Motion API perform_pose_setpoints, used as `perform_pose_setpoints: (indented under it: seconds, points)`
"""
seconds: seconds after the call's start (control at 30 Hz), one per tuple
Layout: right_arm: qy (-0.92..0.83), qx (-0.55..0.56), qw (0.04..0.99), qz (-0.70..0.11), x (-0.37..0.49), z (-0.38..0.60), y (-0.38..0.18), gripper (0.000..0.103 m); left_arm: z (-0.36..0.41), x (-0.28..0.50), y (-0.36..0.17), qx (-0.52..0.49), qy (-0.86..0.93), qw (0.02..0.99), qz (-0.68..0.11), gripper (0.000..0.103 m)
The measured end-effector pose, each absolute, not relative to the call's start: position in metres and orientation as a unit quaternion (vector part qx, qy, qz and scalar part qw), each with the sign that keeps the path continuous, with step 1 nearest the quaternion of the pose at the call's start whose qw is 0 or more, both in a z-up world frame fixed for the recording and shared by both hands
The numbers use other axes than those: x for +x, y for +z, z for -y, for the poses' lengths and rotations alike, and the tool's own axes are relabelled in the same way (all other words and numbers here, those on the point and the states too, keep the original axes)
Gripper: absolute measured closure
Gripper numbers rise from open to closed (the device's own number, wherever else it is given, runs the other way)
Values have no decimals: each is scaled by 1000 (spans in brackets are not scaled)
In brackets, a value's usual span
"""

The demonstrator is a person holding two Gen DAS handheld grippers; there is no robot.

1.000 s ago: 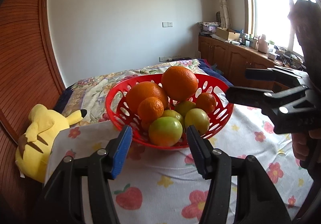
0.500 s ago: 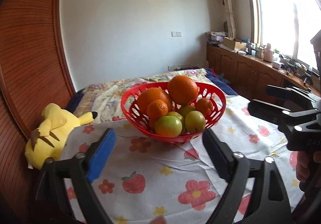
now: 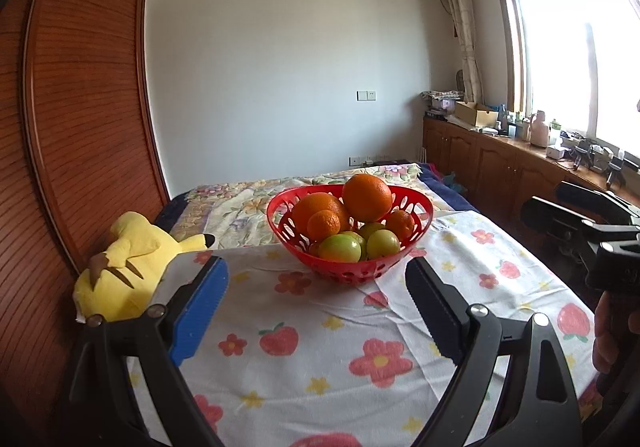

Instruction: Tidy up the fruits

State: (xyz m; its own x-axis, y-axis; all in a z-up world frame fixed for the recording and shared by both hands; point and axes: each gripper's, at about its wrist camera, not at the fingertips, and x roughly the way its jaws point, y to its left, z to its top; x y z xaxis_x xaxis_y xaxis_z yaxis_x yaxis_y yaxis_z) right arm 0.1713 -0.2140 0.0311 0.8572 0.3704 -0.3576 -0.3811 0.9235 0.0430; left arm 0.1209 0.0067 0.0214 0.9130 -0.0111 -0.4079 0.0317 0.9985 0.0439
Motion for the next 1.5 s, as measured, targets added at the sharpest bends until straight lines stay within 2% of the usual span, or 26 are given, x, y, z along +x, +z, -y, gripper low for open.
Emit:
perform_pose_setpoints:
  seconds: [0.5, 0.77, 1.1, 1.5]
  points:
    - [185, -3, 972, -144, 98, 238, 58, 0, -10, 49, 53, 6, -10, 983, -183, 12]
    - [176, -3, 976, -127, 65, 249, 61, 0, -13, 28, 48, -1, 7, 983, -183, 12]
    - [173, -1, 974, -146, 58, 252, 39, 0, -6, 20, 39, 10, 5, 982, -187, 12]
    - [166, -6, 976, -143, 56, 252, 39, 0, -4, 15, 40, 9, -2, 983, -185, 12]
